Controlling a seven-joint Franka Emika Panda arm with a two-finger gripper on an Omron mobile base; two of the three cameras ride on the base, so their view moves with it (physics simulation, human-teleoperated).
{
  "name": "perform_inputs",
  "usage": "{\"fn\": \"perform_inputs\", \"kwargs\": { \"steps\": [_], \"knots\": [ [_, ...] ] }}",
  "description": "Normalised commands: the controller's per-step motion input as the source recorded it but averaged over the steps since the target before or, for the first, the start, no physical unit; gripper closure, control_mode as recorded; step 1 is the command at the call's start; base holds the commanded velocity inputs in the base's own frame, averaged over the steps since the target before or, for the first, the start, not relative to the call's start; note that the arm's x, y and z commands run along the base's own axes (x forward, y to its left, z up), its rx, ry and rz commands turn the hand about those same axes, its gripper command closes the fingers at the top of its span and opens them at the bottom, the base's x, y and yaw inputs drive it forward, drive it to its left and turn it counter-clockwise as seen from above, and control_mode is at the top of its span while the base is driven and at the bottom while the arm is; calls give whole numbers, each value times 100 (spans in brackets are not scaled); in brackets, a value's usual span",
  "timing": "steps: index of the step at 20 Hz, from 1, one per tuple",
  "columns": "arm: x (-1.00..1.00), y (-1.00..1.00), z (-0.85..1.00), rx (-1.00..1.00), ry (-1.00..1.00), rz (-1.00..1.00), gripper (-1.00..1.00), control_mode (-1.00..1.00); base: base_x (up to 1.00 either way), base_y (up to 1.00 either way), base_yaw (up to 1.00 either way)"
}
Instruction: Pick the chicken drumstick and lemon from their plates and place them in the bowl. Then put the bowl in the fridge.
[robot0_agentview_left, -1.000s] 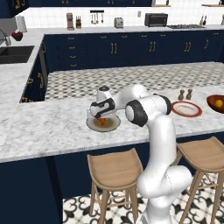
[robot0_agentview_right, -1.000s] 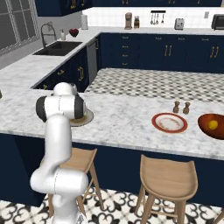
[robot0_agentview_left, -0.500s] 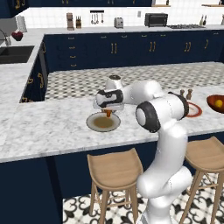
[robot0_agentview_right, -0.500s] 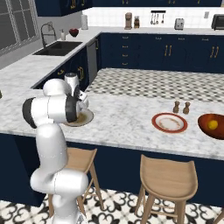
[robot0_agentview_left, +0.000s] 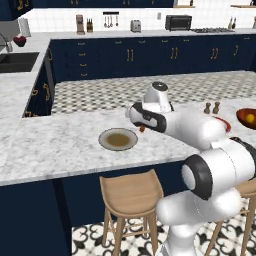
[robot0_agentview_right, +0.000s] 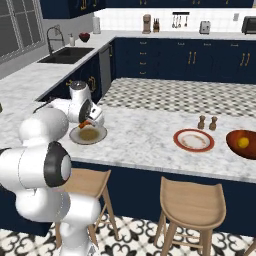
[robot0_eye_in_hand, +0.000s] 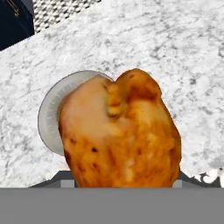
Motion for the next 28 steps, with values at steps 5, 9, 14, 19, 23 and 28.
{"fn": "perform_inputs", "kwargs": {
  "steps": [5, 9, 14, 19, 23, 28],
  "knots": [
    [-80, -56, 59, 0, -3, -27, 100, 100, -20, -20, -7],
    [0, 0, 0, 0, 0, 0, 100, 100, -82, -100, -32],
    [0, 0, 0, 0, 0, 0, 100, 100, -3, -100, -33],
    [0, 0, 0, 0, 0, 0, 100, 100, 43, -100, -23],
    [0, 0, 0, 0, 0, 0, 100, 100, 85, -100, -2],
    [0, 0, 0, 0, 0, 0, 100, 100, 100, -39, 19]
  ]
}}
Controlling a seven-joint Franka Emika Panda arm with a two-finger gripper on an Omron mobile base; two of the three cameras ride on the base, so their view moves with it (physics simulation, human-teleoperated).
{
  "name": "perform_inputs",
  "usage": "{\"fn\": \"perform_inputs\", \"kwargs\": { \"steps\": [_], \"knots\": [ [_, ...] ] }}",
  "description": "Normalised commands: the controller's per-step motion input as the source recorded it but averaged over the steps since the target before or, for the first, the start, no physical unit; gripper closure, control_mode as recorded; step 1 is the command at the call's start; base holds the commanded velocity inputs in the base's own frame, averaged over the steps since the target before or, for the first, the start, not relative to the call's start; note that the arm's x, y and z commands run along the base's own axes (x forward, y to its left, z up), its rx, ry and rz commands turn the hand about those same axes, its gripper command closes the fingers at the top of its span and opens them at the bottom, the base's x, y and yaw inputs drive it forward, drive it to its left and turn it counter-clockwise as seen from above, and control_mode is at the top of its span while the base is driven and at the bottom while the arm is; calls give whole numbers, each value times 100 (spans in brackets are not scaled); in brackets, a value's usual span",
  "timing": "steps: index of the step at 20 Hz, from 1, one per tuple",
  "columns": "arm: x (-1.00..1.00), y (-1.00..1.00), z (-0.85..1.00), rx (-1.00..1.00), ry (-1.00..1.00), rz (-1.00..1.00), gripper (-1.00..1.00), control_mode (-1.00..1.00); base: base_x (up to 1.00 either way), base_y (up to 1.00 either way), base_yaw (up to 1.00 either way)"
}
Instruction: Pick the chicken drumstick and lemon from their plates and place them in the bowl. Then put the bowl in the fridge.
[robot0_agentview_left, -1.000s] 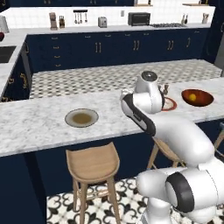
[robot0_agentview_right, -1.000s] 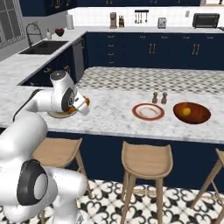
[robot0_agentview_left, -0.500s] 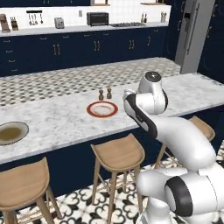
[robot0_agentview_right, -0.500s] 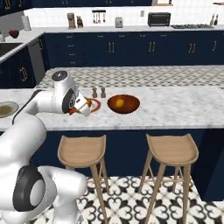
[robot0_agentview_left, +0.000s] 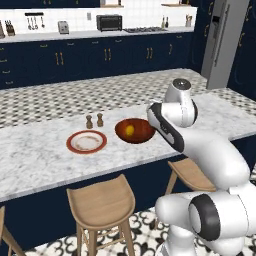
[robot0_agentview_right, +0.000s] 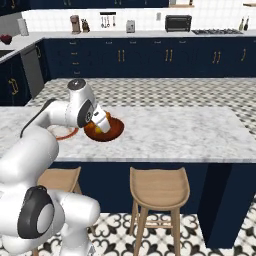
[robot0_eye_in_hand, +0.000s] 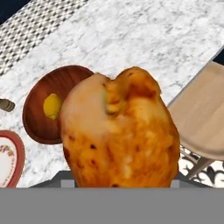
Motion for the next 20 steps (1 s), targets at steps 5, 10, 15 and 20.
{"fn": "perform_inputs", "kwargs": {
  "steps": [5, 10, 15, 20],
  "knots": [
    [40, 23, -19, -3, 7, 10, 100, -100, 60, 16, 17],
    [100, 15, -71, -4, 22, 16, 100, -100, 0, 0, 0],
    [100, -5, -37, 0, 12, 9, 100, -100, 0, 0, 0],
    [93, 0, -44, 0, 3, 0, 100, -100, 0, 0, 0]
  ]
}}
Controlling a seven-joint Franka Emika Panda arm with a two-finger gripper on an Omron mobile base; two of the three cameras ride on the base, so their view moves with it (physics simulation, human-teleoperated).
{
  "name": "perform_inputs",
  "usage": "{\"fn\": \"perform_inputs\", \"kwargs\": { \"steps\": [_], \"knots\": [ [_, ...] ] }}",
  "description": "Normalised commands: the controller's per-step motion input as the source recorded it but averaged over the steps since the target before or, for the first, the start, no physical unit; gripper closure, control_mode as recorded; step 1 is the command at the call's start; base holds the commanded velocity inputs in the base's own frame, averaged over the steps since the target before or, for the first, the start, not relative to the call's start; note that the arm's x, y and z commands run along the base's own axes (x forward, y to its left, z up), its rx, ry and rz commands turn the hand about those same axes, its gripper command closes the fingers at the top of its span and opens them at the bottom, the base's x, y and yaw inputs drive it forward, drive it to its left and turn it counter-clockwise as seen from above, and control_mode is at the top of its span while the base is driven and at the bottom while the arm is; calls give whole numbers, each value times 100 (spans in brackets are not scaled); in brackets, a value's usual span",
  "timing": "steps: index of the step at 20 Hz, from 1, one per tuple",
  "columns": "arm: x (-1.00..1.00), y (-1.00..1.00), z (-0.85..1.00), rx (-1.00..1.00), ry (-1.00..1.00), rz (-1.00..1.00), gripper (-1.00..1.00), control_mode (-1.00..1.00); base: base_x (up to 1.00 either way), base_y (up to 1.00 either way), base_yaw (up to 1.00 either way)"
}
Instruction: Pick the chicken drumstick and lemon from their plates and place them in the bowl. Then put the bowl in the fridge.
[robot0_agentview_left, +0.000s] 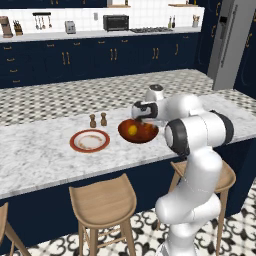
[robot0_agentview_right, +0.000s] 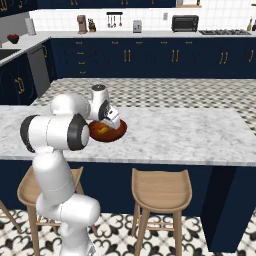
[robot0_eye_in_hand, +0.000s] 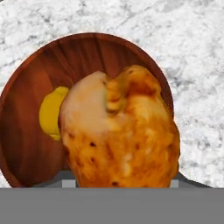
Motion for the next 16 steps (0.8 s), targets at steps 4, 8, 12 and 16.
{"fn": "perform_inputs", "kwargs": {
  "steps": [4, 8, 12, 16],
  "knots": [
    [77, 0, -57, -2, -1, 0, -100, -100, 0, 0, 0],
    [8, 0, 0, 0, 0, -1, -100, -100, 0, 0, 0],
    [3, 0, 0, 0, 0, -1, -100, -100, 0, 0, 0],
    [0, 0, 0, 2, 0, 0, -100, -100, 0, 0, 0]
  ]
}}
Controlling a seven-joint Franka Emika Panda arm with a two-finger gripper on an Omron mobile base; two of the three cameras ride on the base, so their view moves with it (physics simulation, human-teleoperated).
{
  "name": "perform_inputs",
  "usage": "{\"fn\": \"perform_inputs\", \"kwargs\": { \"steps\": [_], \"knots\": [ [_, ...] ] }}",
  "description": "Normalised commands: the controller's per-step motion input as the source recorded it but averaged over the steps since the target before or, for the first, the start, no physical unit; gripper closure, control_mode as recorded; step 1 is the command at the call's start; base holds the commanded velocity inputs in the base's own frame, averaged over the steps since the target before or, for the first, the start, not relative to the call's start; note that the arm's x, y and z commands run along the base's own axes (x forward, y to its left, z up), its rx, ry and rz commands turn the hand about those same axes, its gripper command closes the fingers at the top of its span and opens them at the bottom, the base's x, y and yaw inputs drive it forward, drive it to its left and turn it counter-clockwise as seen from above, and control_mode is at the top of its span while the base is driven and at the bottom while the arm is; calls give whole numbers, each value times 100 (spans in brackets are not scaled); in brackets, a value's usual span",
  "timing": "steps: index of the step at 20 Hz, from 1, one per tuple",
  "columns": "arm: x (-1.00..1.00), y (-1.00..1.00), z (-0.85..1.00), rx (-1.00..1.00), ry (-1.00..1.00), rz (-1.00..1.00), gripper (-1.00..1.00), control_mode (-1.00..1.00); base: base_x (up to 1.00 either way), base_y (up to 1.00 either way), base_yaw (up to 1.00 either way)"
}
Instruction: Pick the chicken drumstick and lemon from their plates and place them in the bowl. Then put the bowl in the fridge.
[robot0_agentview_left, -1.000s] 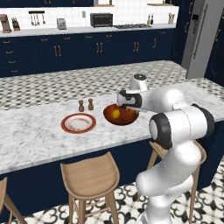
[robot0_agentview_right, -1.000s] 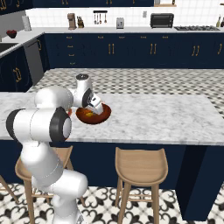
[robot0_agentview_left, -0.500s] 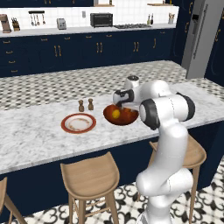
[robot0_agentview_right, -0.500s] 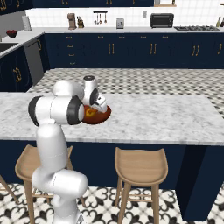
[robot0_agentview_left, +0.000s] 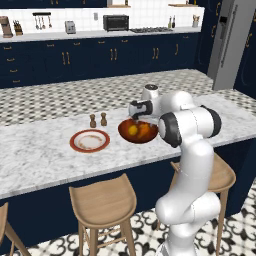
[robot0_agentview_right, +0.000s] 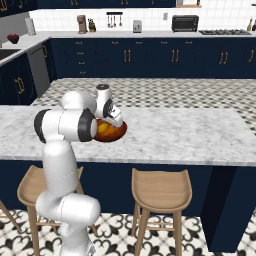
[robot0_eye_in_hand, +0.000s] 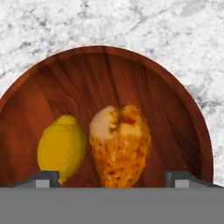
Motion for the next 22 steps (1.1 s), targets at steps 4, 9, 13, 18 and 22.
{"fn": "perform_inputs", "kwargs": {
  "steps": [4, 9, 13, 18, 22],
  "knots": [
    [-76, -66, 42, 17, 3, 0, -100, -100, 0, 0, 0],
    [-27, -86, -6, 5, 11, 1, -100, -100, 0, 0, 0],
    [55, -6, -73, 0, 12, 7, -100, -100, 0, 0, 0],
    [58, 12, -57, 0, 7, 1, -100, -100, 0, 0, 0],
    [59, 31, -33, 3, 0, 0, 100, -100, 0, 0, 0]
  ]
}}
